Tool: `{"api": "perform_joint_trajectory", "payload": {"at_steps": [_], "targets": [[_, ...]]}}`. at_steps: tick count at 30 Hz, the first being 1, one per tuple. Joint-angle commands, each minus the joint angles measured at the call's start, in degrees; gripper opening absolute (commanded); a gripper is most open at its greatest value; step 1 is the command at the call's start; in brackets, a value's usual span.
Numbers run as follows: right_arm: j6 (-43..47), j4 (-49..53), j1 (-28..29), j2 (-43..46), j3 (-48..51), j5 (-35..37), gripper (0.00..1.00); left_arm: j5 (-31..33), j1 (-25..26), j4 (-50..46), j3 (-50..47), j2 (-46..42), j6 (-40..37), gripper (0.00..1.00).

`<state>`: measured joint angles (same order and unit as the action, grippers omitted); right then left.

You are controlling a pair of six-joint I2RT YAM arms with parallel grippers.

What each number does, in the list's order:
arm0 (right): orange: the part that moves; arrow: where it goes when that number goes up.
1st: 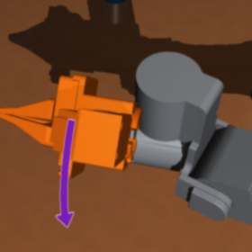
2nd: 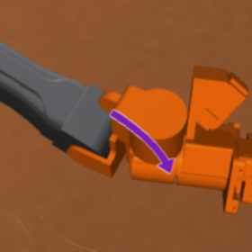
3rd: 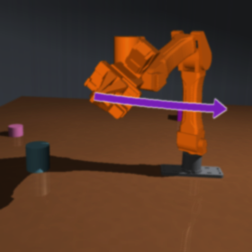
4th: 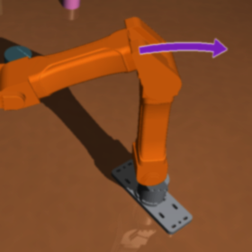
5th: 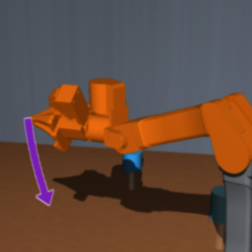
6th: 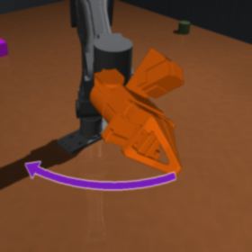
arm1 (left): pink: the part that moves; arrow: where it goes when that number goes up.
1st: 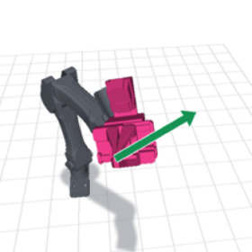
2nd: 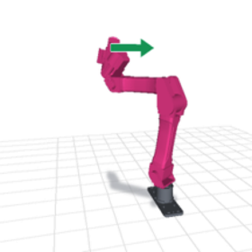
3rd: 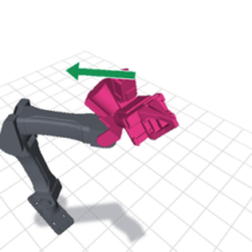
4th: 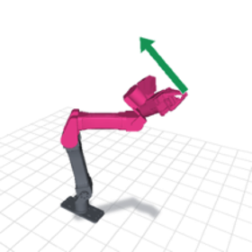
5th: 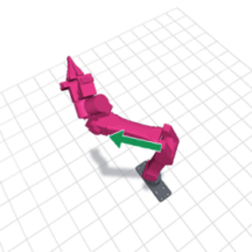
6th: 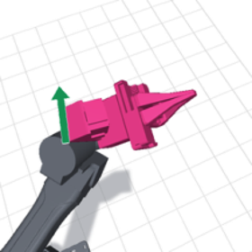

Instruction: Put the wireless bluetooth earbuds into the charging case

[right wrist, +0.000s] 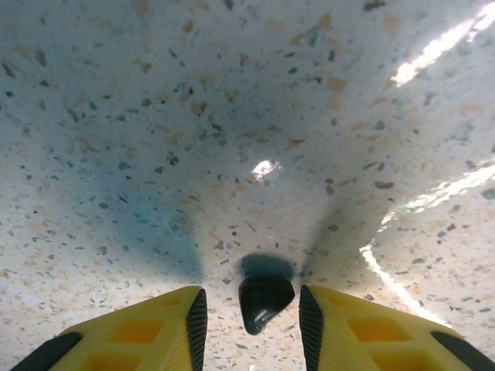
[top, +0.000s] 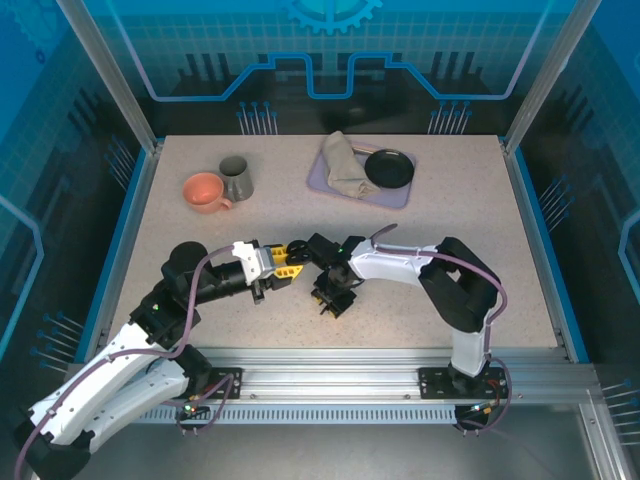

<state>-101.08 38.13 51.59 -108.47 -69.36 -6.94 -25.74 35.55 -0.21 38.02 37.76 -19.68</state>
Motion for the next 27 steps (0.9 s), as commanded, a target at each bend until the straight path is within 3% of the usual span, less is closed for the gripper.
{"api": "perform_joint_trajectory", "payload": {"at_steps": [1, 27], "targets": [[0.4, 3.09, -0.45, -1.65, -1.21, -0.87, 0.39, -0.45, 0.48, -0.32, -0.67, -0.86, -1.08, 0.0], [5.34, 6.63, -1.35, -1.04, -2.11, 4.26, 0.18, -0.11, 0.45, -0.61, -0.49, -0.99, -0.8, 0.0]]}}
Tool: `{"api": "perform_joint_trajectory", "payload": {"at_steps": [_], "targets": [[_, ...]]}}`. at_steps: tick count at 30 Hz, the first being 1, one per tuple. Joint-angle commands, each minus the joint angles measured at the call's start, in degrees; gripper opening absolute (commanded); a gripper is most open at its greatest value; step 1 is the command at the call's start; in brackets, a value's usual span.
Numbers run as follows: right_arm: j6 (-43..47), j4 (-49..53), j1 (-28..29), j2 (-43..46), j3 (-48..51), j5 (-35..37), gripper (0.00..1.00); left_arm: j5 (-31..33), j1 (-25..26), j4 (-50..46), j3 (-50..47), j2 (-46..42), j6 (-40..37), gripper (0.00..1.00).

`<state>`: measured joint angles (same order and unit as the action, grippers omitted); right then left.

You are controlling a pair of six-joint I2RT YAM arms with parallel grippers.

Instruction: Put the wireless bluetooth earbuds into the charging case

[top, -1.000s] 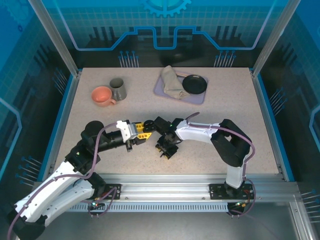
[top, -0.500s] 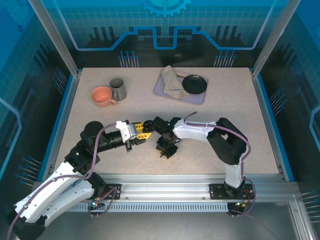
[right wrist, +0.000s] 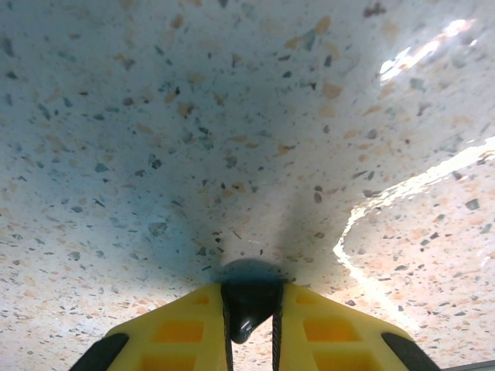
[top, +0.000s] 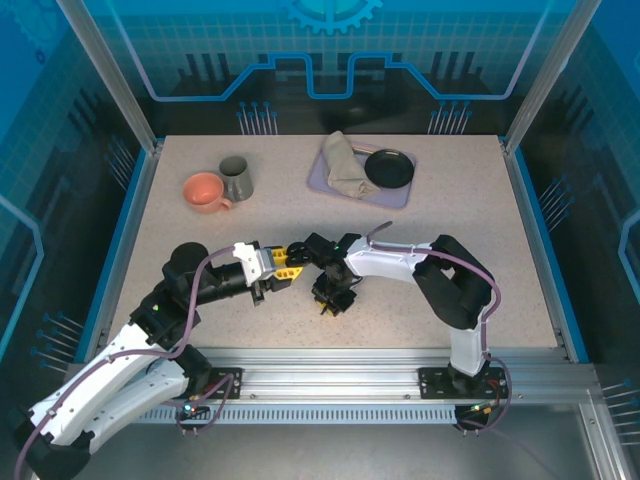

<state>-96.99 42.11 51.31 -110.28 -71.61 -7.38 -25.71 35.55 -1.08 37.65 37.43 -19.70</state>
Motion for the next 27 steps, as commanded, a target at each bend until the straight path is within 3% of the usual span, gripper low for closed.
{"api": "perform_joint_trajectory", "payload": {"at_steps": [1, 17, 27], "targets": [[1.61, 2.78, -1.08, 1.25, 0.16, 5.25, 0.17, -0.1, 0.45, 0.29, -0.16, -0.73, -0.62, 0.0], [8.97, 7.14, -1.86, 13.78, 3.48, 17.17, 0.17, 4.13, 0.44, 7.9, -2.77, 1.28, 9.19, 0.0], [20.08, 5.46, -1.91, 33.44, 9.4, 29.62, 0.17, 6.96, 0.55, 10.97, -2.89, 8.78, 16.93, 0.0]]}}
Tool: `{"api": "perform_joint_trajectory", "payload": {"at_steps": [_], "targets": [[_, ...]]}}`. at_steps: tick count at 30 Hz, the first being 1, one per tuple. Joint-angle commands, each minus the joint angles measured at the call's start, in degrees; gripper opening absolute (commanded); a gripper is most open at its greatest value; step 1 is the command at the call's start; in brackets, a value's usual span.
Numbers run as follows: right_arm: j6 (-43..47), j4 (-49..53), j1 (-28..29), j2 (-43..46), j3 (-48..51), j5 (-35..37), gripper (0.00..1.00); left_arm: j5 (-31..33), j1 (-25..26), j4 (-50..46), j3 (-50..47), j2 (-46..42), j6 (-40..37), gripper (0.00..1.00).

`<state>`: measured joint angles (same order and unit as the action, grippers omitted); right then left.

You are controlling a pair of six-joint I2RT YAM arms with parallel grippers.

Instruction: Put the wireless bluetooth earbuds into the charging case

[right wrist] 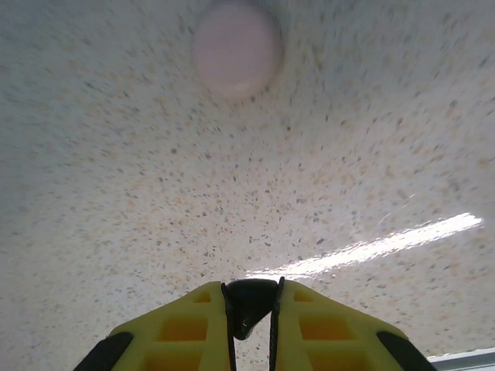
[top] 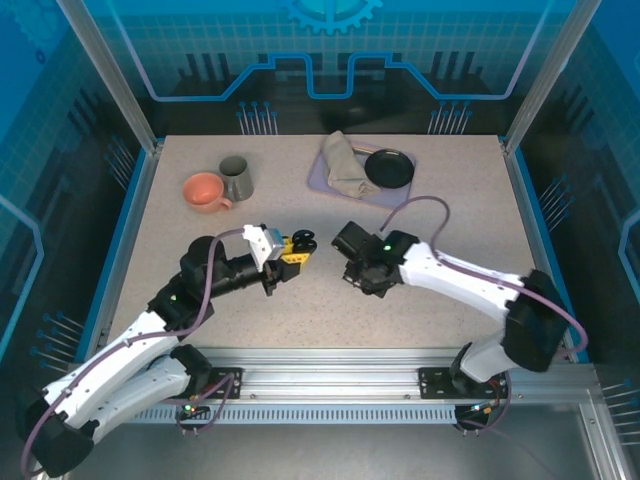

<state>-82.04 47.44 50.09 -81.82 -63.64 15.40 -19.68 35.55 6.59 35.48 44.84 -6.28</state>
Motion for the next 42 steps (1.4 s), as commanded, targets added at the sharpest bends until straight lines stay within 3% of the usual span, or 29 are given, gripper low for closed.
{"api": "perform_joint_trajectory", "payload": {"at_steps": [1, 9, 18, 25, 42], "targets": [[6.65, -0.3, -0.69, 7.43, 1.67, 7.96, 0.17, 0.8, 0.55, 4.09, -0.7, 2.3, 4.01, 0.0], [17.2, -2.15, -1.04, 17.43, -1.71, 10.2, 0.16, 1.04, 2.15, 10.34, 0.34, 10.62, 5.67, 0.0], [23.56, -4.98, -0.46, 19.42, -6.72, 7.54, 0.17, 3.16, 7.39, 14.47, 4.05, 20.12, 4.26, 0.0], [22.98, -5.53, 0.94, 18.84, -6.6, 7.65, 0.16, 2.99, 8.44, 18.41, 4.48, 23.1, 4.04, 0.0], [23.09, -7.36, 4.65, 15.34, -8.42, 7.1, 0.17, 3.06, 8.46, 16.88, 4.75, 22.84, 2.29, 0.0]]}}
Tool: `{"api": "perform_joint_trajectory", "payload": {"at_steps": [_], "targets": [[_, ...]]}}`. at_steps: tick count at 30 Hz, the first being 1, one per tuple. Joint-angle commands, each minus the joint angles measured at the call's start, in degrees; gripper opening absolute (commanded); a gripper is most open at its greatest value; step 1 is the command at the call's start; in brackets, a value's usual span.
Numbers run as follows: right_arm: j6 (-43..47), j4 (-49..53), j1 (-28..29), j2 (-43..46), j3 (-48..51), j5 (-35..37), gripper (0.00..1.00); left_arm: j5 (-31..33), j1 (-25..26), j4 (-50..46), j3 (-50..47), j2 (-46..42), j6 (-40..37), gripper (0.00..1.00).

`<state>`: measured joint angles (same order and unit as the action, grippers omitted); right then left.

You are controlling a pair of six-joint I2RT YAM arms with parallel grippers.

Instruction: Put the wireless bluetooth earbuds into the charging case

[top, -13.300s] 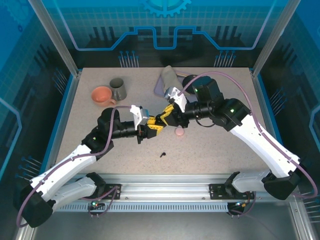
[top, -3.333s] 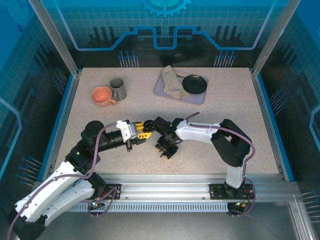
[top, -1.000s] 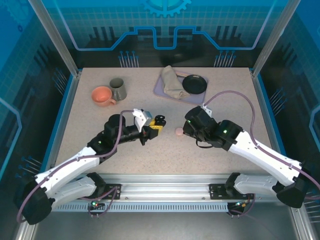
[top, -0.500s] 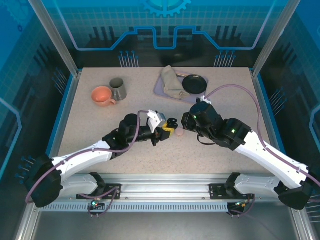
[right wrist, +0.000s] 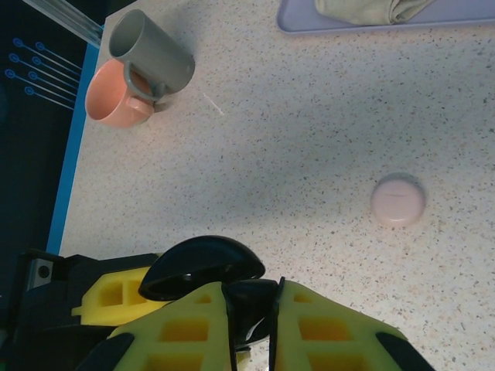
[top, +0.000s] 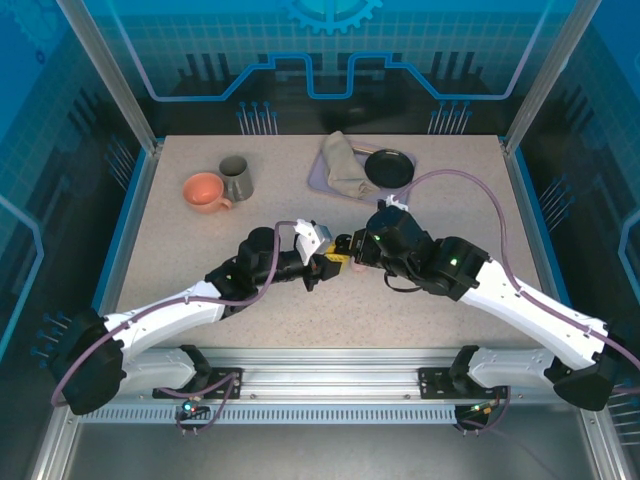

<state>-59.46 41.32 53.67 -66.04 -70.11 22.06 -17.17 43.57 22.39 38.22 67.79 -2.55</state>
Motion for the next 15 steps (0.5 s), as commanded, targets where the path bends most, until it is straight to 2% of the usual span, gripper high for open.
{"api": "perform_joint_trajectory", "payload": {"at_steps": [1, 15], "targets": [[0.3, -1.17, 1.25, -0.64, -2.09, 0.59, 0.16, 0.52, 0.38, 1.15, 2.11, -0.14, -1.58, 0.0], [-0.04, -0.01, 1.75, -1.99, -1.98, 1.48, 0.16, 0.53, 0.4, 0.9, 2.1, -0.82, -1.76, 0.0]]}}
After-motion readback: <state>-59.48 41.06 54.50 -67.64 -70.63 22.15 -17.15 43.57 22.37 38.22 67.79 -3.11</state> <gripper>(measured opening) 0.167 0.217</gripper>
